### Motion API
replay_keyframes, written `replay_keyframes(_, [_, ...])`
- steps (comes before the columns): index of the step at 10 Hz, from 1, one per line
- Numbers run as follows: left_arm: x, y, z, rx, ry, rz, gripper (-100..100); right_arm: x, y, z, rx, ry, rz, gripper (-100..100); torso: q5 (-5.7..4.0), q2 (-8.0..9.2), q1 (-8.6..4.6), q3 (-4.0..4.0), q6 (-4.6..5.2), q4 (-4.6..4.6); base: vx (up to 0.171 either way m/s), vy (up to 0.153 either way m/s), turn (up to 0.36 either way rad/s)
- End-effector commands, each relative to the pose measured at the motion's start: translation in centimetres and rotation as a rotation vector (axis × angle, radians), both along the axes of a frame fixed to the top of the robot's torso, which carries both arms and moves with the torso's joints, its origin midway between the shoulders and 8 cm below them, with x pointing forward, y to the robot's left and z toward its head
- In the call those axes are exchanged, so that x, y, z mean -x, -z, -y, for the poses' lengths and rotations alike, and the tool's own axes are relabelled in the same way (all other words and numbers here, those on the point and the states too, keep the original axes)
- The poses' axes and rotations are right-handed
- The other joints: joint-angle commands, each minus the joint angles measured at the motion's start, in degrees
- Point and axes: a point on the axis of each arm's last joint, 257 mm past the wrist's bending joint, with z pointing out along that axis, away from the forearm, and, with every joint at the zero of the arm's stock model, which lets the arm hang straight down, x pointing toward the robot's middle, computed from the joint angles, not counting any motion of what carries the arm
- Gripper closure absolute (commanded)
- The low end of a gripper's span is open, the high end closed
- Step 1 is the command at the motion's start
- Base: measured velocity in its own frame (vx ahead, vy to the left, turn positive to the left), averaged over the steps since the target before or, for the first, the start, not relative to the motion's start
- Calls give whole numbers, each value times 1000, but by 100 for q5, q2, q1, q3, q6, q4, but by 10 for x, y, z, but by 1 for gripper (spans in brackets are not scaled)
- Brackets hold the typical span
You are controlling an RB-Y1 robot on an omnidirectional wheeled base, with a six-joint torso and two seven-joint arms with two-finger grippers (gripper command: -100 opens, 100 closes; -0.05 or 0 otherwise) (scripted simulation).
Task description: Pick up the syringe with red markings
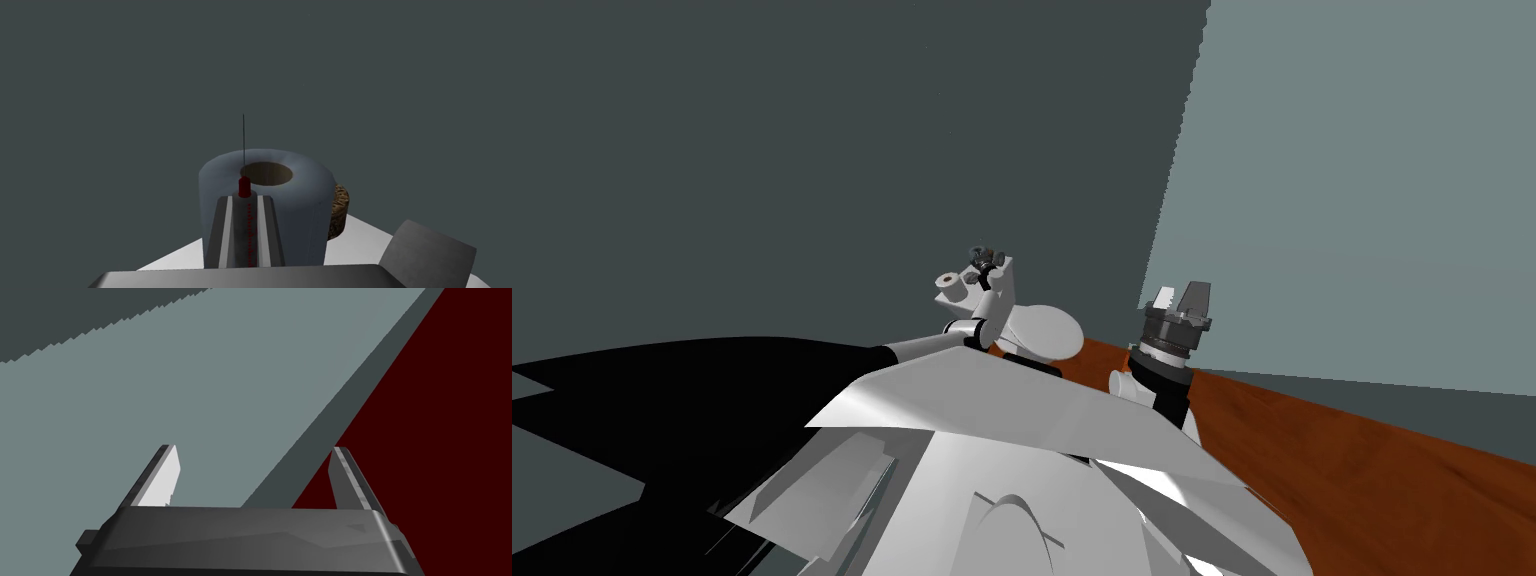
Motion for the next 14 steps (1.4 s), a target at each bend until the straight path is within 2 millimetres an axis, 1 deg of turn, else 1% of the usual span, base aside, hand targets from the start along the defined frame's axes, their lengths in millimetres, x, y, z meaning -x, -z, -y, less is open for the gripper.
replay_keyframes(1, [-4, 4, -3, 4, 16, 2, 100, 0, 0, 0, 0, 0, 0, 0, 0, 0, 0, 0, 0, 0, -8, -96, 208])
replay_keyframes(4, [-14, 5, -11, 1, 45, 5, 100, 0, 0, 0, 0, 0, 0, 0, -5, -3, -21, -1, 22, 0, -1, -101, 48])
replay_keyframes(6, [-23, 5, -19, -3, 71, 3, 100, 0, 0, 0, 0, 0, 0, 0, -4, -1, -15, 0, 9, -1, -5, -122, 145])
replay_keyframes(7, [-23, 6, -19, 1, 72, 4, 100, 0, 0, 0, 0, 0, 0, 0, -6, 0, -30, 0, 16, 0, 0, -99, 50])
replay_keyframes(9, [-30, 9, -29, 3, 96, 0, 100, 0, 0, 0, 0, 0, 0, 0, -4, -3, -17, -2, 15, -1, -1, -105, 108])
replay_keyframes(10, [-30, 9, -29, 5, 96, 2, 100, 0, 0, 0, 0, 0, 0, 0, -5, -2, -22, -2, 13, -1, -2, -102, 38])
replay_keyframes(12, [-36, 11, -40, 12, 118, -4, 100, 0, 0, 0, 0, 0, 0, 0, -5, -5, -16, -3, 14, -1, 1, -107, 110])
replay_keyframes(13, [-34, 10, -36, 6, 110, -3, 100, 0, 0, 0, 0, 0, 0, 0, -5, -4, -23, -3, 13, -2, -2, -62, 45])
replay_keyframes(14, [-34, 11, -37, 10, 112, -2, 0, 0, 0, 0, 0, 0, 0, 0, -4, -4, -9, -2, 21, 0, -1, -10, -5])
